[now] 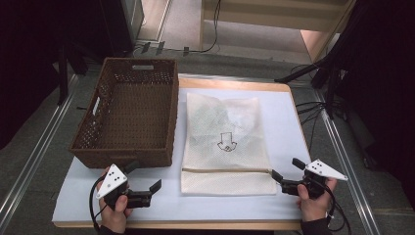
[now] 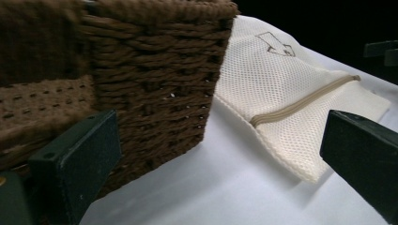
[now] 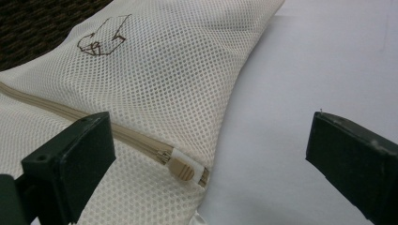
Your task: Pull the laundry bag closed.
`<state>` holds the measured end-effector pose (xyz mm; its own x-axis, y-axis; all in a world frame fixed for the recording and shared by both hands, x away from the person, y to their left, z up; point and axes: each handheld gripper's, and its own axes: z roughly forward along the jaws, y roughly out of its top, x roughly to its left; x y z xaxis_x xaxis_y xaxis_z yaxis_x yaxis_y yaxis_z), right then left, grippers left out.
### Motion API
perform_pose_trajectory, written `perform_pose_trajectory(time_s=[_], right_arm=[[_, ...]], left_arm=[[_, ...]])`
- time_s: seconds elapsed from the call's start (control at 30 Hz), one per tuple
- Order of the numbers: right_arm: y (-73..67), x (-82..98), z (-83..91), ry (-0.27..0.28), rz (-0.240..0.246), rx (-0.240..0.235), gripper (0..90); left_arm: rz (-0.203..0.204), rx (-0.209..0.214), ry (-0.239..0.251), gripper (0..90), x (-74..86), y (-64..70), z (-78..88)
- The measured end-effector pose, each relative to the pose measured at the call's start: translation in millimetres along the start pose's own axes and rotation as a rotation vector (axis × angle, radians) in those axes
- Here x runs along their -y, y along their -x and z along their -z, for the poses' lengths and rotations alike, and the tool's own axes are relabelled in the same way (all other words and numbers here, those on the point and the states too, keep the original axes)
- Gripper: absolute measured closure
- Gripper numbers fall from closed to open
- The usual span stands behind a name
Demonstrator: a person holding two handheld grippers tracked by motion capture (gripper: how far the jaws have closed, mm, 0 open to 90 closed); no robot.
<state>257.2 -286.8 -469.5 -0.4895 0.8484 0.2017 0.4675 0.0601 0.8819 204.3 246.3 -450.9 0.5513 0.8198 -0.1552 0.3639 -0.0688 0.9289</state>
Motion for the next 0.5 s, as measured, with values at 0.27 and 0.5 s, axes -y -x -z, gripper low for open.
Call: perform_pose_trajectory(time_s=[0.27,0.5], right_arm=[[6.6,-0.2,5.2,0.013,-0.013,0.014,1.8],[11.0,-0.7,8.0,0.022,-0.023,0.026,1.8]], left_arm=[[0.006,-0.041,0.021,0.0,0.8,-17.1,18.1],[0.021,-0.081,0.046,0.0,2.5,-33.0,35.2]])
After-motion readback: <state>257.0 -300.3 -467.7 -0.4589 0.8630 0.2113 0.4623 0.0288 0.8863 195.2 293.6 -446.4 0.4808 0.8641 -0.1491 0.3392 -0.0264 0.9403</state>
